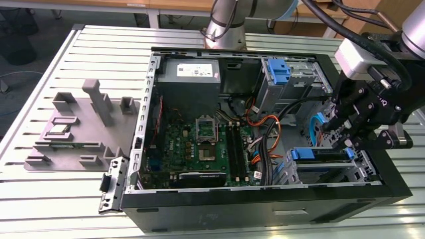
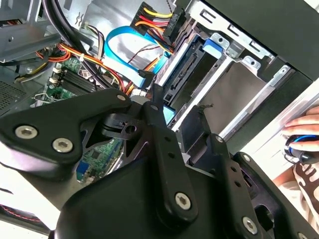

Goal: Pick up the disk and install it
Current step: 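Insert the disk into the insertion slot, then insert the first disk wire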

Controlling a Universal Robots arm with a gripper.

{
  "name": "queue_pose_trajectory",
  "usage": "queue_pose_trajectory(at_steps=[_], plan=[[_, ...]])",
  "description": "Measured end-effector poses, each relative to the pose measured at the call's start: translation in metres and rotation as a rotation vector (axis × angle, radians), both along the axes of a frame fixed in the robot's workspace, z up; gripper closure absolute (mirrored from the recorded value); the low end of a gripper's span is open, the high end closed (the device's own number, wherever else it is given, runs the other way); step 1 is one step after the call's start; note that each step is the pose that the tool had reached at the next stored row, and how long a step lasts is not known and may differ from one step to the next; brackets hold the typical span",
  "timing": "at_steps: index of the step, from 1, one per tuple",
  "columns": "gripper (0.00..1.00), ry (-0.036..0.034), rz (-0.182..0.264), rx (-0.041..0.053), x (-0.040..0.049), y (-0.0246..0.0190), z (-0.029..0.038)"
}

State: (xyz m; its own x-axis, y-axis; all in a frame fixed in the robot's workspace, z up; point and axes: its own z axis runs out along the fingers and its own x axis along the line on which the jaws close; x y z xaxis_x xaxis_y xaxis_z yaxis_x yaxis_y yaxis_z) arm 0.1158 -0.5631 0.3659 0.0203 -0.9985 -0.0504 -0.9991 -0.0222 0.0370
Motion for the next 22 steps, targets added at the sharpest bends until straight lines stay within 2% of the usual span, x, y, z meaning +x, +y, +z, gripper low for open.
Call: queue_pose_trajectory(at_steps=[12, 22], plan=[[0.58, 0.0, 0.0, 0.0005, 0.0, -0.0001, 0.0003], [0.58, -0.0001, 0.0, 0.0006, 0.0, -0.0001, 0.0086]])
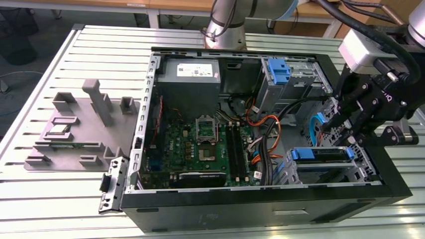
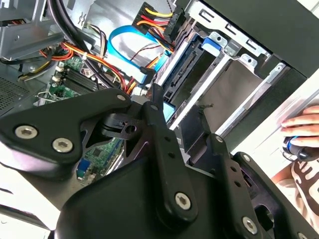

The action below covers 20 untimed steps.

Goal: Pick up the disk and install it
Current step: 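Insert the first disk wire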

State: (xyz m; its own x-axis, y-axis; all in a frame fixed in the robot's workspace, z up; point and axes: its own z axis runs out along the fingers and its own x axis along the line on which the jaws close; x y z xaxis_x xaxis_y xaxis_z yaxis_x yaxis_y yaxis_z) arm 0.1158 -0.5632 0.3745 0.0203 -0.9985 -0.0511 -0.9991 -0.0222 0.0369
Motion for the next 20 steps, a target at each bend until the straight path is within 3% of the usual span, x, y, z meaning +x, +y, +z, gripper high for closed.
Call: queue_pose_trajectory(at_steps=[6, 14, 20], plan=[[0.58, 0.0, 0.0, 0.0013, 0.0, 0.0006, 0.0003], [0.58, 0.0, 0.0, 0.0151, 0.0004, 0.0027, -0.0001], [0.58, 0.0006, 0.0, 0.0157, 0.0042, 0.0043, -0.0052]])
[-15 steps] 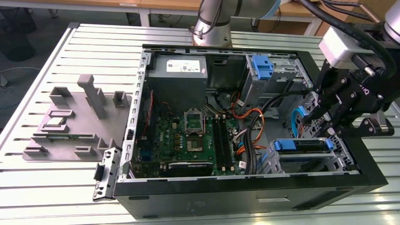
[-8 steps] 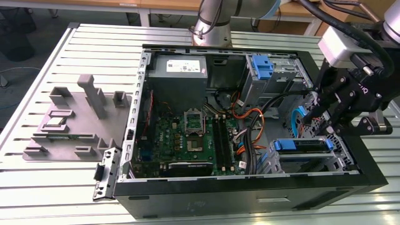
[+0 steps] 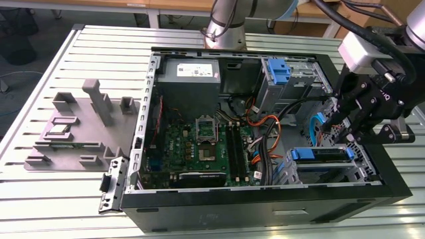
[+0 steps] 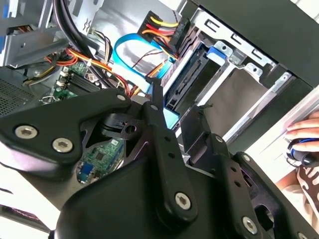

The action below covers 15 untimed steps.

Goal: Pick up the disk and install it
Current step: 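Insert the first disk wire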

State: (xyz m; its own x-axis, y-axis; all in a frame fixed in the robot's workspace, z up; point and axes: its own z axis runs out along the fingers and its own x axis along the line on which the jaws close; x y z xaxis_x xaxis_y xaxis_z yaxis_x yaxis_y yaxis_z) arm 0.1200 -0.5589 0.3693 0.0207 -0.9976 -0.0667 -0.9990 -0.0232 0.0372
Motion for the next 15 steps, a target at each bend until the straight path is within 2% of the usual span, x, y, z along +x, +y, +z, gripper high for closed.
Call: queue_pose_trajectory(at_steps=[9, 15], plan=[[0.58, 0.0004, 0.0, 0.0003, 0.0014, 0.0021, -0.0067], [0.58, 0.0004, 0.0, 0.0003, 0.0015, 0.003, -0.0062]])
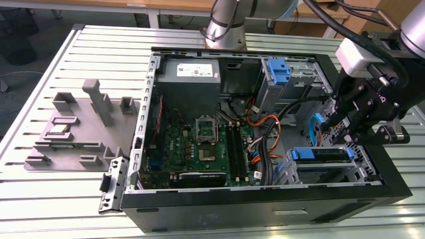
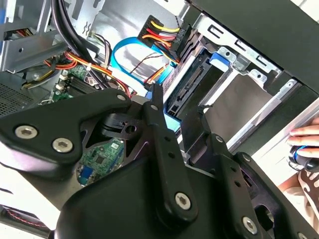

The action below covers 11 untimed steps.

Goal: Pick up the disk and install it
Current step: 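Insert the first disk wire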

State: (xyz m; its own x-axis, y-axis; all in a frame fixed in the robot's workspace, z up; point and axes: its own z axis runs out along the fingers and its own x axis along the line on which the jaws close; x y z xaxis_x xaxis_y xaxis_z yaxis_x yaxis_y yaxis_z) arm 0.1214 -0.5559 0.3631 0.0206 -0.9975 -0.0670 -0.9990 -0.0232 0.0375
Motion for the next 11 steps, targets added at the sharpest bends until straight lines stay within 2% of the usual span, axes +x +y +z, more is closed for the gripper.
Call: queue_pose_trajectory(at_steps=[8, 11], plan=[[0.58, 0.0, 0.0, 0.0003, 0.0001, 0.0, 0.0045], [0.58, 0.0, 0.0, 0.0001, 0.0001, 0.0022, 0.0046]])
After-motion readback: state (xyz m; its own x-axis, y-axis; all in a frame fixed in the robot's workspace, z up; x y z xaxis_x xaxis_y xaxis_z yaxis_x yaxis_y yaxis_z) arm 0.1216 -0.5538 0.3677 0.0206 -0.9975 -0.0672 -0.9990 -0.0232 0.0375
